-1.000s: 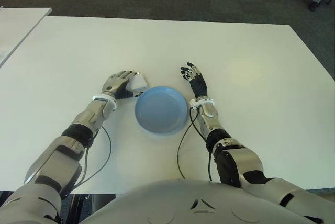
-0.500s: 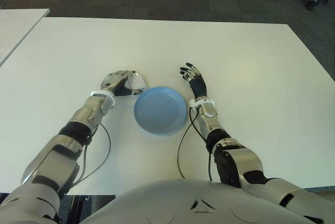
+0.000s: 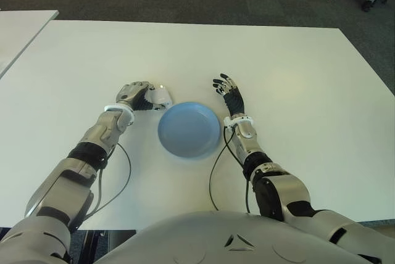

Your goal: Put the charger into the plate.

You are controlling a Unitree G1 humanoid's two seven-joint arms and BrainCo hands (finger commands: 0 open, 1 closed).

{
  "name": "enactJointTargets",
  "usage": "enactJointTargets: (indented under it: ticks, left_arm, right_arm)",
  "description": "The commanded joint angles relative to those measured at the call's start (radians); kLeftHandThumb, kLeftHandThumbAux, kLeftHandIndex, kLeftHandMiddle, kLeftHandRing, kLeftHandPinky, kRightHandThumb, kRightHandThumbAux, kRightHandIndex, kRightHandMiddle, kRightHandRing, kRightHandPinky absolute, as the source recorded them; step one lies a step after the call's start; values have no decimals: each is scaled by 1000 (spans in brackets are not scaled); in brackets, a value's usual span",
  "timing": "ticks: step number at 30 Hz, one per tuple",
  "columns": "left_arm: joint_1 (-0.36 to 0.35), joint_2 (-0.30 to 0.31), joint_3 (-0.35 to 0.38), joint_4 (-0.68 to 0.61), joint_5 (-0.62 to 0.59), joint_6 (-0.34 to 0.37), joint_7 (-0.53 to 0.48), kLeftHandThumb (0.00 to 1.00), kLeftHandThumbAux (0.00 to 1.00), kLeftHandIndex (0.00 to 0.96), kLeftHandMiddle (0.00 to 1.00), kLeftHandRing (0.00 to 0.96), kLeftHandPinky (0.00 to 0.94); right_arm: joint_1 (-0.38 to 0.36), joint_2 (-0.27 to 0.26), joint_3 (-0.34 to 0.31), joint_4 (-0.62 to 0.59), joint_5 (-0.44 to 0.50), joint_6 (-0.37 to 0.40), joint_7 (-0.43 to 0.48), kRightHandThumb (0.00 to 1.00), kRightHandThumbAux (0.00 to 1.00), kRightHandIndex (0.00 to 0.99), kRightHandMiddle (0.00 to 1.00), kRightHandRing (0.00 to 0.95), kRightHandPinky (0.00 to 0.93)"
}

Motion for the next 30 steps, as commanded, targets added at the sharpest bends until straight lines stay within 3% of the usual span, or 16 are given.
enactJointTargets:
  ticks: [1,5,12,18,30]
  left_arm:
    - [57,-6,-19,53,14,17,9,680,620,427,719,727,668]
    - [56,-11,-22,61,30,26,61,720,676,438,774,778,746]
    - [62,-23,-7,41,27,32,130,737,692,443,817,812,826]
    - [73,-29,17,46,2,-16,206,745,695,443,836,833,826]
    - [79,-13,35,47,-19,-82,251,747,697,443,838,838,817]
  right_arm:
    - [28,38,-8,23,5,38,-7,0,537,134,281,237,181]
    - [28,39,-10,25,7,34,-6,0,535,134,283,242,187]
    - [29,39,-14,24,11,32,3,0,526,136,285,243,185]
    - [29,41,-15,25,12,32,6,0,526,139,284,243,181]
    - [24,43,-21,29,11,43,1,0,530,139,288,244,181]
